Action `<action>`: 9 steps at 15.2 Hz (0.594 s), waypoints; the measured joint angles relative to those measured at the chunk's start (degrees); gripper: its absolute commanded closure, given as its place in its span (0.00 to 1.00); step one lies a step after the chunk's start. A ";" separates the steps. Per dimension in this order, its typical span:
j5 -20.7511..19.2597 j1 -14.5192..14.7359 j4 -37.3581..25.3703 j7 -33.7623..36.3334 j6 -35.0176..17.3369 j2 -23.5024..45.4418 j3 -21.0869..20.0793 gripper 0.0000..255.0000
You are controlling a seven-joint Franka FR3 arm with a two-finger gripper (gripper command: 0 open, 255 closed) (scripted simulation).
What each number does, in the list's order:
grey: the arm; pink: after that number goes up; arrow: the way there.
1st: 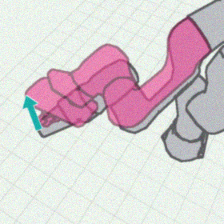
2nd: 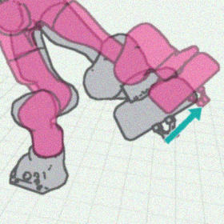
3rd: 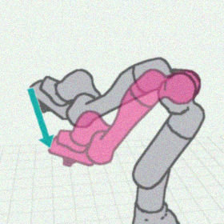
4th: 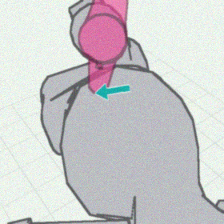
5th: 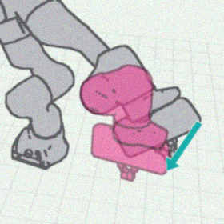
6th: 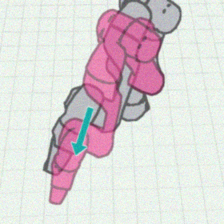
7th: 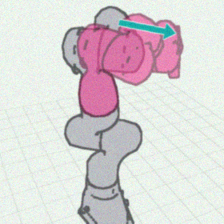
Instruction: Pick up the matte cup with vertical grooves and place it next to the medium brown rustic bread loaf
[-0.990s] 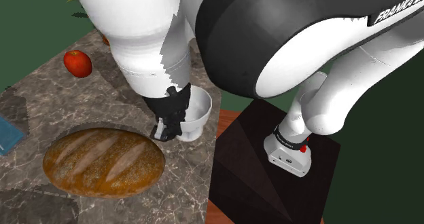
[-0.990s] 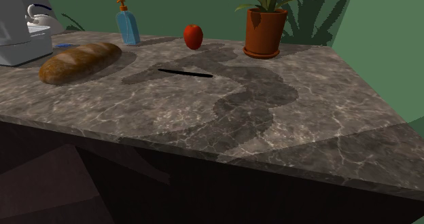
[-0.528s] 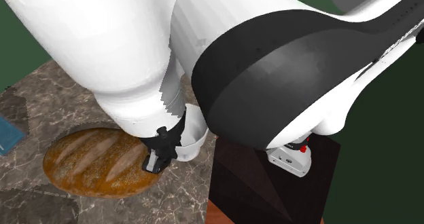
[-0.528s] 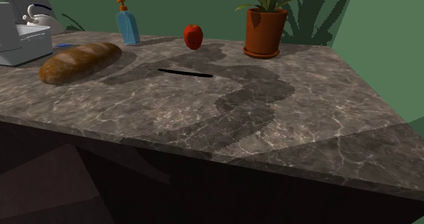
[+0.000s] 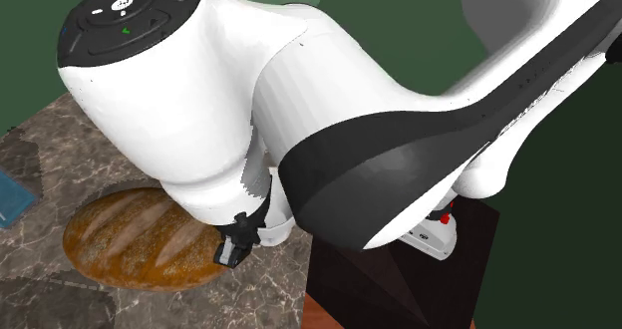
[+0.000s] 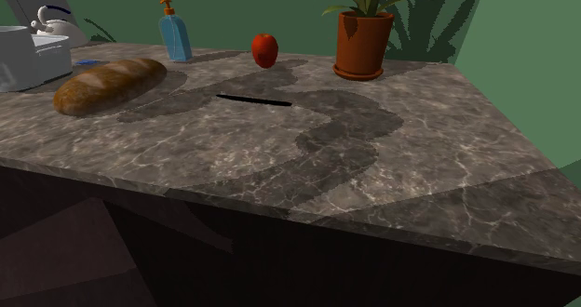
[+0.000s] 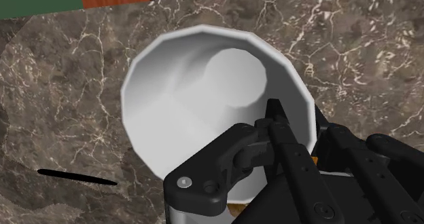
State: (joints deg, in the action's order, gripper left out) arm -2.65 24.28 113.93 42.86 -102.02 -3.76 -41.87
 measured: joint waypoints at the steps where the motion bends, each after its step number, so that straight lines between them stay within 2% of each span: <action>1: 0.00 0.00 0.84 0.06 -0.83 0.00 0.00 1.00; 9: -1.38 0.17 5.45 1.60 -6.88 2.04 -0.41 1.00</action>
State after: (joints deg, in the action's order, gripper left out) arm -4.03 24.45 119.38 44.47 -108.90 -1.72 -42.29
